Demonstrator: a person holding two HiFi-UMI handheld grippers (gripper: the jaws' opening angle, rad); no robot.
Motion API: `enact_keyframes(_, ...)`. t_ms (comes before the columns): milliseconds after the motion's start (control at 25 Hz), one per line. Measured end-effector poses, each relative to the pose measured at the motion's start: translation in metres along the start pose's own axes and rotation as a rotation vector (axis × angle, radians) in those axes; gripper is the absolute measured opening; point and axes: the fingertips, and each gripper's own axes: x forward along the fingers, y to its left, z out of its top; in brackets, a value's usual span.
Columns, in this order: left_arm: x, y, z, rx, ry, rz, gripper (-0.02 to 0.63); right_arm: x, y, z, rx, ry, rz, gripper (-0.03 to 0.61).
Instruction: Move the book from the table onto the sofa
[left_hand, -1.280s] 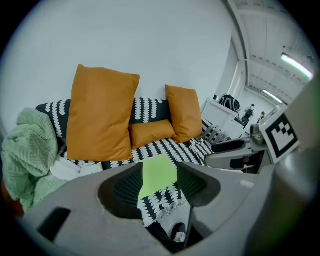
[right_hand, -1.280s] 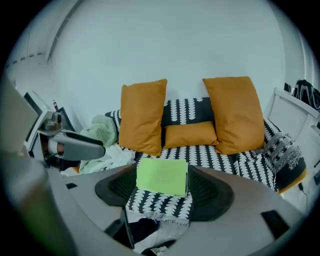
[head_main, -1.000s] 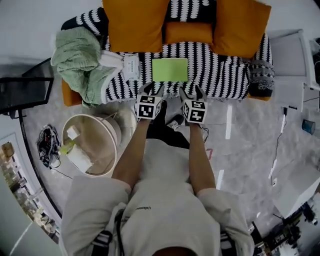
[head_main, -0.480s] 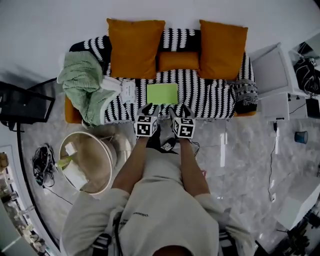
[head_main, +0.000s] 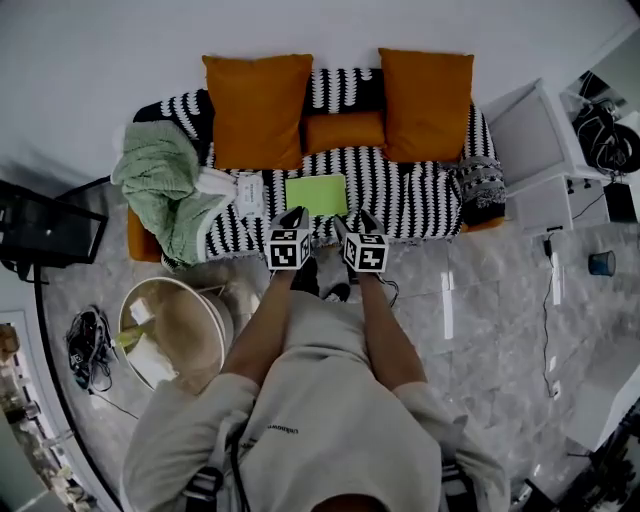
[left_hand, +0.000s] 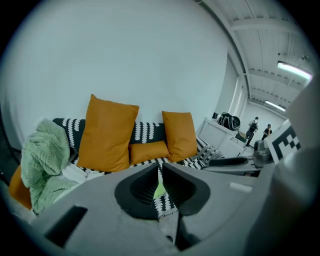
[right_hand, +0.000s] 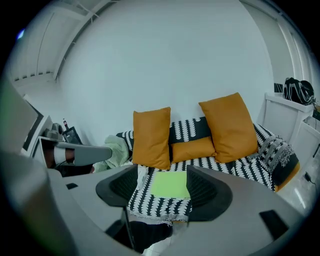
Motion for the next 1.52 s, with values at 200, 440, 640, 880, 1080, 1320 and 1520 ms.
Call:
enact_keyframes(200, 0.004, -0.005, -0.001, -0.003, 0.001, 0.001, 0.023, -0.002, -0.006, -0.004, -0.002, 0.002, 0.006, 0.305)
enact_keyframes(440, 0.002, 0.001, -0.002, -0.022, -0.011, 0.043, 0.02, -0.007, -0.009, -0.008, -0.001, -0.005, 0.007, 0.265)
enact_keyframes(640, 0.004, -0.001, -0.008, 0.0, -0.006, 0.051, 0.02, -0.01, -0.016, -0.011, 0.014, -0.021, -0.003, 0.166)
enact_keyframes(880, 0.003, 0.0, -0.015, 0.019, 0.016, 0.064, 0.02, -0.011, -0.013, -0.016, 0.056, -0.017, 0.033, 0.039)
enact_keyframes(1080, 0.003, 0.0, -0.018, 0.023, 0.014, 0.073, 0.02, -0.01, -0.006, -0.017, 0.049, -0.011, 0.083, 0.008)
enact_keyframes(1320, 0.004, 0.003, -0.024, 0.01, 0.027, 0.087, 0.02, -0.01, -0.001, -0.018, 0.004, -0.004, 0.094, 0.006)
enact_keyframes(1520, 0.005, 0.004, -0.025, 0.003, 0.038, 0.084, 0.02, -0.012, -0.01, -0.02, 0.017, -0.001, 0.068, 0.006)
